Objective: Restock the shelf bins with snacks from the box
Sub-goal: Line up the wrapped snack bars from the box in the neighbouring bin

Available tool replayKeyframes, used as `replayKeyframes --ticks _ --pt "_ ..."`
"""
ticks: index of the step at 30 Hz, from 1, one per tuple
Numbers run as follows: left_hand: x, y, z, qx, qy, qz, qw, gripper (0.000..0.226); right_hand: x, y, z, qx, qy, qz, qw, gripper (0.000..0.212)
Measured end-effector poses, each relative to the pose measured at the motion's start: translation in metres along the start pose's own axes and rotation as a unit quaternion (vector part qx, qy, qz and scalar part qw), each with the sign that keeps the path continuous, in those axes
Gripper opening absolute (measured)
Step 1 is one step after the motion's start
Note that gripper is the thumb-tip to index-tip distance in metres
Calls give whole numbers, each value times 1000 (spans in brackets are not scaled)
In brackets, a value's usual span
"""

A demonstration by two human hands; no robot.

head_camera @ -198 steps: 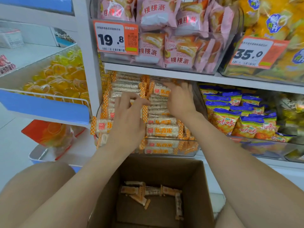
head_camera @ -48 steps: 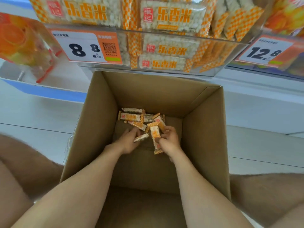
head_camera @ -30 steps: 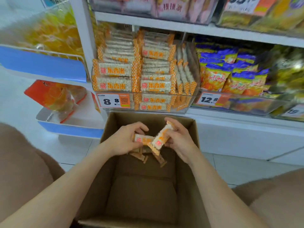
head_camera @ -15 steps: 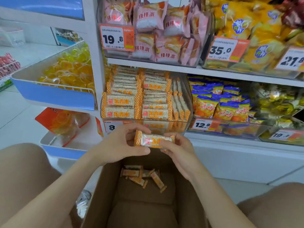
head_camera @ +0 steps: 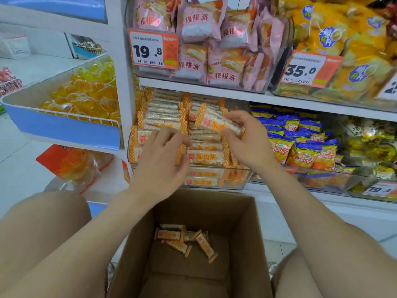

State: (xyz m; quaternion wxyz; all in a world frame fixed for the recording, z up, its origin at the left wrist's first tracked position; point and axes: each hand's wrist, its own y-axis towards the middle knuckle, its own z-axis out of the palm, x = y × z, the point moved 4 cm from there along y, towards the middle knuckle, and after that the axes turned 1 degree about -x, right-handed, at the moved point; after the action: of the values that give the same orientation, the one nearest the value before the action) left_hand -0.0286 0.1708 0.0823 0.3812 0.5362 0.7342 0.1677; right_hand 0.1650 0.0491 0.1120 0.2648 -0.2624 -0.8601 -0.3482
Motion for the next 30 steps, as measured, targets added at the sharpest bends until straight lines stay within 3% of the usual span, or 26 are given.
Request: replayKeyframes --ticks 5,9,13,16,22,27,30 --pt "-1 3 19 54 107 19 993 35 -25 42 38 48 -116 -34 991 36" --pt "12 8 25 71 175 -30 982 50 -27 59 52 54 -186 -74 978 41" --pt "20 7 29 80 174 -69 979 53 -24 61 60 52 -237 -48 969 47" --pt "17 6 30 73 173 -71 980 53 -20 61 70 114 -224 -50 967 56" --pt "15 5 26 57 170 -57 982 53 -21 53 75 116 -290 -46 949 74" --pt "6 2 18 7 119 -5 993 36 7 20 46 26 -278 -46 959 52" --pt "-8 -7 10 18 51 35 998 17 41 -31 25 5 -198 -92 976 32"
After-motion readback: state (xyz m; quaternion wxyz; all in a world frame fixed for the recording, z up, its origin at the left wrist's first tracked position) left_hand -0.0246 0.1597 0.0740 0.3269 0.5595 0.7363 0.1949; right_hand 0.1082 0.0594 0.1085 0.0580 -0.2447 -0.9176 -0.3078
